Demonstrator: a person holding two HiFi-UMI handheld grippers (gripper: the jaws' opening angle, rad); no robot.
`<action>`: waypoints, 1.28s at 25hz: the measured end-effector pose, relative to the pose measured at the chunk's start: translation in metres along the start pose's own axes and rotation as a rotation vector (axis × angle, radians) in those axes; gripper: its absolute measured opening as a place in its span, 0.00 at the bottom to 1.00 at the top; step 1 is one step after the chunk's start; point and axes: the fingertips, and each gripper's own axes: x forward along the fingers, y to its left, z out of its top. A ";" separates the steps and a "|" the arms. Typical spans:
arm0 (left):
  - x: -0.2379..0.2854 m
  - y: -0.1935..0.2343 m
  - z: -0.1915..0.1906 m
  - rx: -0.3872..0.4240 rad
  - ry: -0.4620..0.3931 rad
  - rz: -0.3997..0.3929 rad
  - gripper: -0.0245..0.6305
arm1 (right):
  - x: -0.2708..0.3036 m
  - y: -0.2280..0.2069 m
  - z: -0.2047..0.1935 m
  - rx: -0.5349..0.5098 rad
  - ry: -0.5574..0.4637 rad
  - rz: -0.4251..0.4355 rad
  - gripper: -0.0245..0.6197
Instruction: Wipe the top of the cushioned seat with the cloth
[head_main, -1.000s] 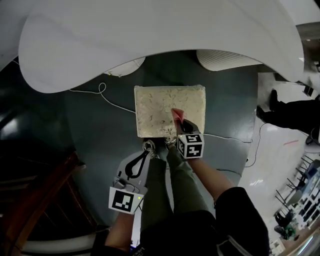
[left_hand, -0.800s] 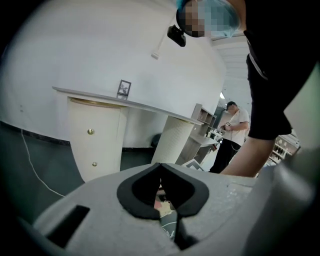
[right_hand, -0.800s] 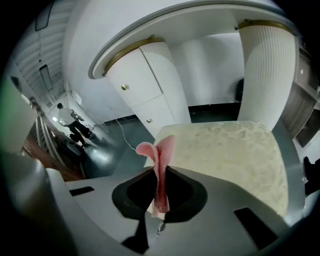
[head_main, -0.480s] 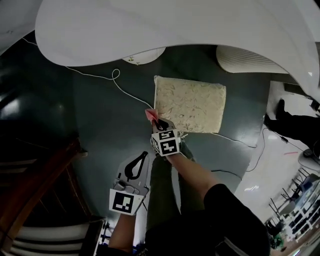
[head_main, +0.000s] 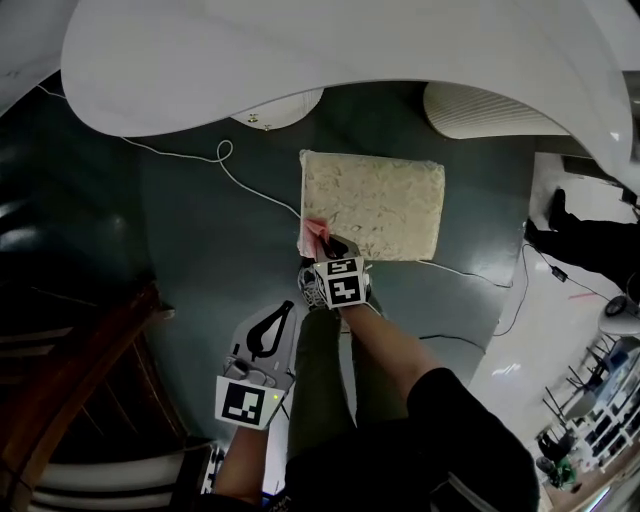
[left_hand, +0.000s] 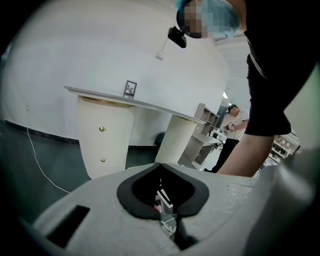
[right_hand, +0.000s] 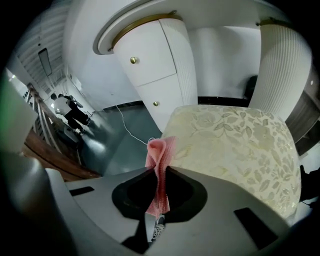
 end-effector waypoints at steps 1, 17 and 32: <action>0.002 -0.003 0.001 0.004 0.002 -0.009 0.06 | -0.005 -0.010 -0.002 0.009 -0.003 -0.014 0.08; 0.066 -0.080 0.021 0.123 0.043 -0.211 0.06 | -0.117 -0.239 -0.062 0.199 -0.006 -0.379 0.08; 0.085 -0.114 0.037 0.186 0.045 -0.263 0.06 | -0.160 -0.280 -0.079 0.341 -0.044 -0.463 0.08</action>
